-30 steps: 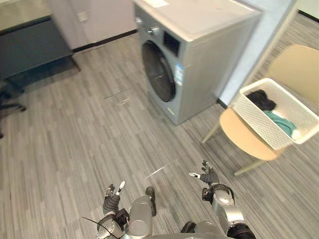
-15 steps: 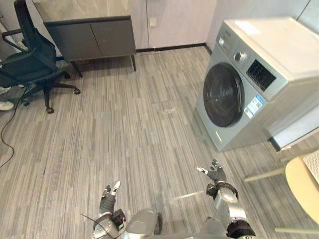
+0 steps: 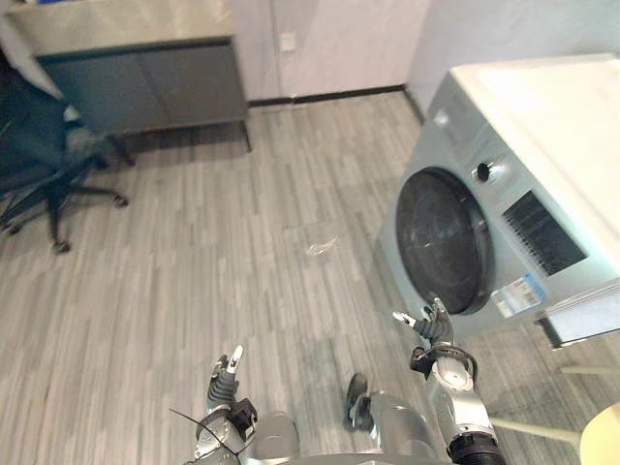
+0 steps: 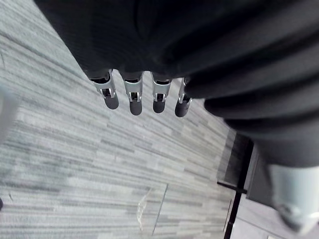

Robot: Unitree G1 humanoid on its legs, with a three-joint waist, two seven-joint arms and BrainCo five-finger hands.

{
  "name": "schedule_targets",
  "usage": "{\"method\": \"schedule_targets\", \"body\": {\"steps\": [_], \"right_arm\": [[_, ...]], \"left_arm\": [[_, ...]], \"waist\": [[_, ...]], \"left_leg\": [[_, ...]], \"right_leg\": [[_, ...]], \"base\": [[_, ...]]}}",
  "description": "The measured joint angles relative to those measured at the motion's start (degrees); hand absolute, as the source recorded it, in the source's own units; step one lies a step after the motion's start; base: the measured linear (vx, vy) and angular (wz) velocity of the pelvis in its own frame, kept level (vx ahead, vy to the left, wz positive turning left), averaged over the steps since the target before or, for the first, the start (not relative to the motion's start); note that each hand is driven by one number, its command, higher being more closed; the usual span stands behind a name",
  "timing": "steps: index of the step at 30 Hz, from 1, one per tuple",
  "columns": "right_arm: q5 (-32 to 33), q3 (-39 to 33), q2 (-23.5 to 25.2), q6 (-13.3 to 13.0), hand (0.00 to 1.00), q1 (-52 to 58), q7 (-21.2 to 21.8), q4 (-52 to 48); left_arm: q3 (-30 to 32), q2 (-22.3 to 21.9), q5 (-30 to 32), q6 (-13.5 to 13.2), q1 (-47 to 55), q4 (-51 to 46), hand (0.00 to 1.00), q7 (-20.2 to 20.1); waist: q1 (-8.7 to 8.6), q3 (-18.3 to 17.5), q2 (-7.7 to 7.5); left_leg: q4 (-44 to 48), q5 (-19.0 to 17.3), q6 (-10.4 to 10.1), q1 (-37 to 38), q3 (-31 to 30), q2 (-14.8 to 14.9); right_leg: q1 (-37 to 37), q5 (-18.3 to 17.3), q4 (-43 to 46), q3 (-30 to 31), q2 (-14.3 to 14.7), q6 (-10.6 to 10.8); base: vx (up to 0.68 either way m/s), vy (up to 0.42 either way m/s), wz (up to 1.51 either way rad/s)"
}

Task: Pick up the laundry basket with both hands and put the clothes into the washing machine.

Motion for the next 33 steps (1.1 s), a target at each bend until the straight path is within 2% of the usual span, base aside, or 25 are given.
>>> {"method": "schedule_targets", "body": {"steps": [1,2,3,5,6,8,9,10,11,12,13,14,16,17,18,19,20,22,23,24,26,27,29,33], "right_arm": [[-0.1,-0.4,0.1,0.0,0.00,0.3,-0.4,-0.4],[-1.1,-0.8,0.4,0.0,0.00,1.2,-1.5,-1.2],[-1.8,-0.8,0.6,0.0,0.00,1.7,-2.0,-1.6],[-3.0,-0.7,2.1,0.3,0.00,2.7,-2.7,-1.9],[-3.5,-0.5,2.6,0.3,0.00,2.7,-3.0,-2.0],[-4.4,2.3,3.8,1.0,0.00,5.5,-3.8,-3.7],[-4.5,3.2,3.7,1.2,0.00,6.1,-3.8,-4.3],[-4.5,4.6,3.6,1.2,0.00,7.5,-4.0,-6.3],[-4.4,5.6,3.3,1.2,0.00,8.0,-4.4,-7.7],[-4.4,6.0,3.2,1.2,0.00,8.5,-4.7,-7.8],[-4.4,7.6,3.3,1.2,0.00,10.5,-4.9,-9.1],[-4.4,8.5,3.3,1.2,0.00,11.6,-4.9,-11.0],[-4.7,8.8,3.3,1.2,0.00,11.4,-5.3,-14.4],[-5.9,8.8,3.3,1.2,0.00,10.6,-6.1,-16.8],[-6.8,8.8,3.1,1.1,0.00,8.3,-6.4,-17.6],[-6.9,8.8,3.0,1.2,0.00,6.7,-6.8,-17.5],[-7.8,8.6,3.1,1.2,0.00,3.2,-8.1,-17.4],[-9.1,6.7,3.1,1.2,0.00,-2.1,-10.3,-17.1],[-9.8,4.6,2.3,1.2,0.00,-5.7,-11.5,-17.1],[-10.8,2.8,1.5,1.2,0.00,-8.3,-12.9,-17.0],[-11.2,0.0,-0.2,1.4,0.00,-11.3,-14.5,-16.0],[-11.2,-0.9,-1.0,1.6,0.00,-12.3,-15.1,-15.5],[-11.3,-4.1,-3.9,2.7,0.00,-17.6,-17.3,-13.7],[-13.4,-9.2,-8.4,4.6,0.00,-26.2,-20.6,-10.8]], "left_arm": [[-0.1,0.0,0.0,0.0,0.0,-0.4,0.00,0.0],[0.2,0.0,0.0,0.0,0.0,-1.1,0.00,0.1],[0.4,0.0,0.0,0.0,0.2,-1.4,0.00,0.1],[0.9,-0.1,0.0,0.0,1.2,-1.6,0.00,0.2],[0.9,-0.1,0.0,0.0,1.4,-1.6,0.00,0.3],[0.8,-0.3,0.0,0.1,2.8,-1.7,0.00,0.4],[0.8,-0.4,0.0,0.1,3.1,-1.7,0.00,0.6],[0.7,-1.0,0.0,0.1,3.7,-1.7,0.00,1.1],[0.6,-1.1,-0.1,0.2,4.1,-1.2,0.00,1.5],[1.3,-1.1,-0.4,0.1,3.7,-1.0,0.00,1.9],[1.8,-0.9,-1.1,-0.2,3.1,-1.8,0.00,2.7],[1.4,-0.9,-1.3,-0.8,3.2,-2.9,0.00,2.8],[0.3,-0.9,-2.2,-1.1,3.0,-2.6,0.00,2.8],[-0.2,-0.9,-2.3,-1.2,2.7,-2.6,0.00,2.8],[-0.7,-0.8,-2.4,-1.3,2.6,-2.3,0.00,2.8],[-1.0,-0.9,-2.5,-1.5,2.5,-2.1,0.00,2.8],[-1.5,-0.8,-2.6,-1.8,2.1,-1.7,0.00,2.9],[-2.1,-0.7,-3.7,-2.8,0.5,-0.9,0.00,3.3],[-2.8,-0.6,-4.9,-3.0,-0.6,-0.6,0.00,3.9],[-3.0,-0.6,-5.1,-3.2,-1.6,-0.4,0.00,3.8],[-2.9,0.0,-5.1,-3.9,-2.8,0.5,0.00,3.9],[-2.9,0.1,-5.1,-4.1,-3.1,0.9,0.00,3.9],[-3.5,0.0,-5.1,-4.2,-3.7,1.7,0.00,4.1],[-4.9,-0.1,-5.4,-4.6,-5.2,1.8,0.00,4.1]], "waist": [[0.14,0.2,-0.46],[0.45,0.6,-1.17],[0.50,0.6,-1.29],[0.51,0.9,-1.27],[0.50,1.0,-1.19],[0.61,1.1,-1.07],[0.61,1.1,-1.14],[0.59,0.6,-0.52],[0.30,0.5,0.21],[0.24,0.5,0.13],[-0.31,0.2,-1.31],[0.03,0.1,-2.86],[-0.22,0.3,-2.60],[-0.31,0.6,-2.69],[0.37,0.8,-2.73],[0.79,1.2,-2.33],[2.18,2.2,-1.42],[3.25,3.6,-2.13],[3.31,5.1,-1.12],[2.92,6.6,-0.95],[2.96,8.1,-1.29],[3.01,8.3,-1.19],[2.07,9.2,-1.34],[2.13,11.0,-1.27]], "left_leg": [[0.9,-0.9,0.3,-1.0,1.3,0.8],[0.9,-2.1,1.6,-2.9,3.2,1.8],[0.2,-2.8,1.5,-3.6,3.8,2.2],[-7.0,-5.5,-0.7,-7.4,3.3,2.9],[-10.3,-6.0,-1.4,-7.9,2.4,2.8],[-28.4,-6.8,-3.0,-5.9,-4.0,0.9],[-33.2,-6.8,-3.1,-5.0,-6.5,-0.1],[-43.0,-6.7,-3.2,-1.8,-12.0,-2.4],[-46.7,-4.5,-9.8,-0.1,-14.6,-4.5],[-45.8,-5.2,-9.4,-0.6,-13.6,-5.3],[-44.4,-6.0,-8.2,-1.4,-11.5,-6.3],[-41.6,-7.1,-7.3,-2.3,-9.0,-7.7],[-37.2,-9.5,-6.2,-4.6,-7.0,-7.9],[-35.7,-10.6,-4.8,-5.8,-4.4,-8.0],[-35.5,-11.2,-3.7,-6.5,-0.4,-7.6],[-35.6,-11.4,-2.9,-6.6,1.9,-6.6],[-35.8,-11.4,-2.0,-6.7,6.6,-5.4],[-37.0,-11.0,-1.2,-6.0,10.2,-6.4],[-37.3,-10.7,-1.0,-6.0,10.8,-6.8],[-37.3,-10.4,-0.7,-6.2,10.8,-7.4],[-37.3,-10.2,-1.4,-6.7,10.0,-8.0],[-37.4,-10.0,-2.0,-7.3,9.4,-8.1],[-37.6,-9.1,-3.3,-10.1,7.2,-8.4],[-39.8,-6.7,-2.7,-11.5,6.1,-9.3]], "right_leg": [[1.8,0.0,-1.3,0.9,-0.1,0.0],[5.1,-0.2,-3.5,3.0,-0.6,0.3],[6.2,-0.3,-4.2,3.7,-1.1,0.5],[8.1,-1.6,-5.3,8.8,-2.2,2.7],[8.1,-1.8,-5.2,10.2,-2.2,3.0],[7.6,-3.6,-3.3,16.3,-2.7,5.5],[6.8,-4.6,-2.0,18.2,-2.9,6.2],[4.5,-6.8,0.9,21.3,-3.2,8.5],[2.7,-8.1,2.7,22.2,-4.0,10.6],[2.5,-8.1,3.5,22.1,-5.4,11.3],[0.6,-8.2,6.1,21.1,-7.3,12.3],[-0.1,-7.9,5.8,19.8,-9.0,13.0],[-1.2,-6.2,3.7,21.9,-9.4,15.4],[-2.5,-3.8,1.5,24.1,-9.8,16.4],[-4.3,-0.2,-1.9,25.7,-10.5,16.4],[-4.8,1.5,-3.8,25.3,-10.8,15.2],[-7.1,2.3,-2.9,20.3,-12.6,13.7],[-7.9,1.0,2.2,6.4,-17.9,13.0],[-7.9,-0.3,3.0,1.3,-20.4,12.3],[-8.0,-0.7,4.1,0.5,-21.7,11.8],[-8.0,0.8,4.5,0.3,-22.3,13.9],[-8.1,0.8,4.4,-0.2,-22.3,13.9],[-9.6,1.4,3.9,-1.5,-22.0,13.3],[-10.1,3.6,1.2,-2.1,-21.7,13.6]], "base": [[0.52,-0.059,-0.46],[0.37,-0.017,-0.42],[0.47,0.059,-0.65],[0.38,0.175,-0.87],[0.19,0.192,-1.06],[0.16,0.369,-1.23],[0.11,0.527,-1.39],[0.03,0.489,-1.49],[0.03,0.492,-1.41],[0.08,0.435,-0.98],[0.10,0.346,-0.69],[0.10,0.400,-0.71],[0.01,0.354,-0.82],[-0.07,0.371,-1.25],[-0.10,0.353,-1.38],[-0.13,0.291,-1.73],[-0.15,0.229,-1.52],[-0.20,0.217,-1.10],[-0.19,0.121,-0.33],[-0.13,0.043,-0.09],[-0.08,-0.046,0.20],[-0.06,-0.094,0.29],[-0.04,-0.088,0.21],[-0.01,-0.044,0.11]]}}
